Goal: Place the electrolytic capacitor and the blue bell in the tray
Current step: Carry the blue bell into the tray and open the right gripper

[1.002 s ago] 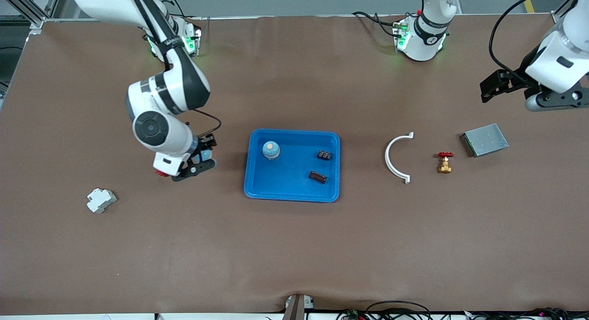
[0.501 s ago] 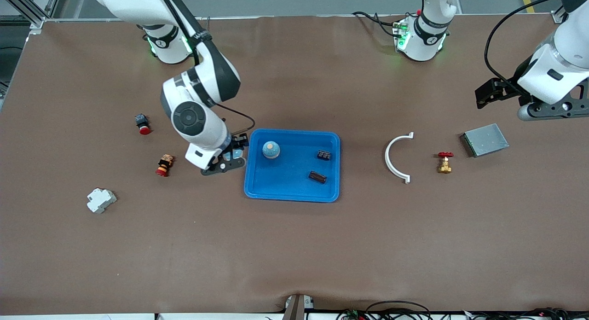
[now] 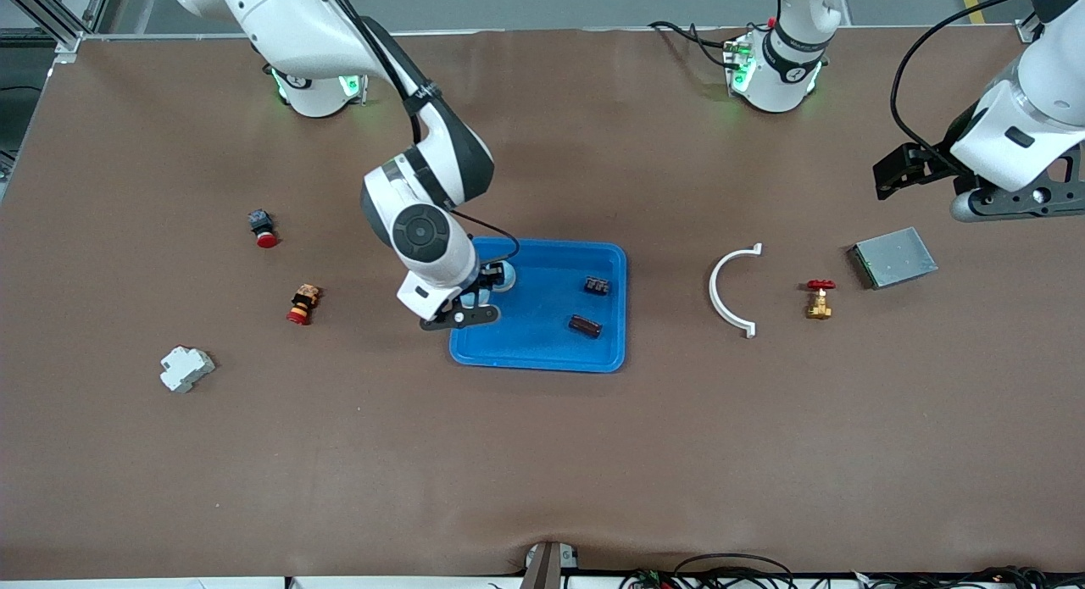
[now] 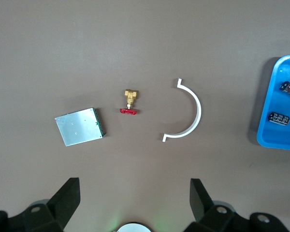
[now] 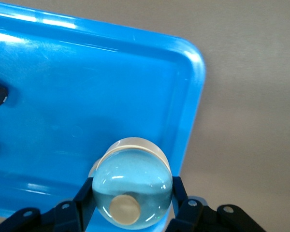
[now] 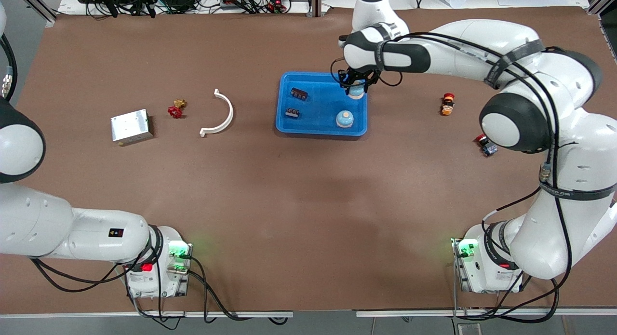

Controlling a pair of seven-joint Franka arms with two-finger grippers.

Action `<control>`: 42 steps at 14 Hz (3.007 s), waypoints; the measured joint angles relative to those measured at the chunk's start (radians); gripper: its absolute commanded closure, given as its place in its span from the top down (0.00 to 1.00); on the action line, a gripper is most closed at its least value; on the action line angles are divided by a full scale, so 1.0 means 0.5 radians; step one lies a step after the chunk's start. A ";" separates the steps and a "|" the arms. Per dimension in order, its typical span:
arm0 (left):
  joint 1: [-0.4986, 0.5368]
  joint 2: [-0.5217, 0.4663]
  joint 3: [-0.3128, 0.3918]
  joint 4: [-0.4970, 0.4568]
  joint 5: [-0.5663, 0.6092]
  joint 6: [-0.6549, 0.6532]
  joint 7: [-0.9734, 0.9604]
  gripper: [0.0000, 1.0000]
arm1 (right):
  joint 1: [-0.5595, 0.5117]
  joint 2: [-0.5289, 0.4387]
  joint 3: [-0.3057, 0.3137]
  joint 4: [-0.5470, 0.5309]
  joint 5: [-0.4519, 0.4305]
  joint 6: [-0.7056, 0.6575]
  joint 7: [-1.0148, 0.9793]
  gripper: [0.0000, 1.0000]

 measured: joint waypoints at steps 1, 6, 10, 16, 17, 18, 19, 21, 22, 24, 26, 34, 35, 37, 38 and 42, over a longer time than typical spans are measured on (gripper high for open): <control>0.000 0.000 0.000 0.000 0.000 0.000 0.000 1.00 | 0.007 0.034 0.000 0.028 0.000 0.005 0.008 0.12; 0.000 0.000 0.000 0.007 0.000 0.002 0.001 1.00 | 0.008 0.121 -0.012 0.081 0.000 0.067 0.010 0.12; -0.002 0.002 0.000 0.015 0.000 0.002 0.001 1.00 | 0.008 0.184 -0.012 0.087 0.000 0.157 0.010 0.12; -0.005 0.008 0.000 0.015 0.000 0.002 0.002 1.00 | 0.008 0.260 -0.017 0.128 0.000 0.198 0.010 0.12; -0.005 0.008 0.000 0.015 0.000 0.002 0.002 1.00 | 0.008 0.265 -0.019 0.128 0.000 0.202 0.010 0.13; -0.005 0.009 0.000 0.015 0.000 0.002 0.002 1.00 | 0.008 0.272 -0.020 0.128 0.000 0.211 0.010 0.13; -0.006 0.009 0.000 0.015 0.000 0.002 0.002 1.00 | 0.008 0.284 -0.020 0.128 0.000 0.228 0.010 0.13; -0.008 0.009 0.000 0.015 0.000 0.002 0.002 1.00 | 0.008 0.319 -0.019 0.128 0.000 0.260 0.010 0.14; -0.008 0.010 0.000 0.015 0.000 0.002 0.002 1.00 | 0.008 0.335 -0.019 0.128 0.000 0.274 0.010 0.15; -0.008 0.010 0.000 0.015 0.000 0.002 0.003 1.00 | 0.008 0.354 -0.018 0.131 0.000 0.286 0.010 0.24; -0.010 0.010 0.000 0.015 0.000 0.002 0.003 1.00 | 0.008 0.355 -0.018 0.139 0.000 0.286 0.010 0.68; -0.010 0.011 0.000 0.015 0.000 0.002 0.003 1.00 | 0.012 0.354 -0.013 0.183 0.000 0.282 0.010 1.00; -0.010 0.011 0.000 0.015 0.000 0.002 0.003 1.00 | 0.016 0.351 -0.012 0.201 0.000 0.268 0.010 1.00; -0.010 0.011 0.000 0.015 0.000 0.002 0.003 1.00 | 0.019 0.320 -0.012 0.240 0.000 0.165 0.010 1.00; -0.011 0.011 0.000 0.015 0.000 0.002 0.004 1.00 | 0.019 0.287 -0.013 0.260 0.000 0.088 0.010 1.00; -0.012 0.013 0.000 0.015 0.000 0.002 0.005 1.00 | 0.013 0.076 -0.028 0.293 0.000 -0.205 0.010 1.00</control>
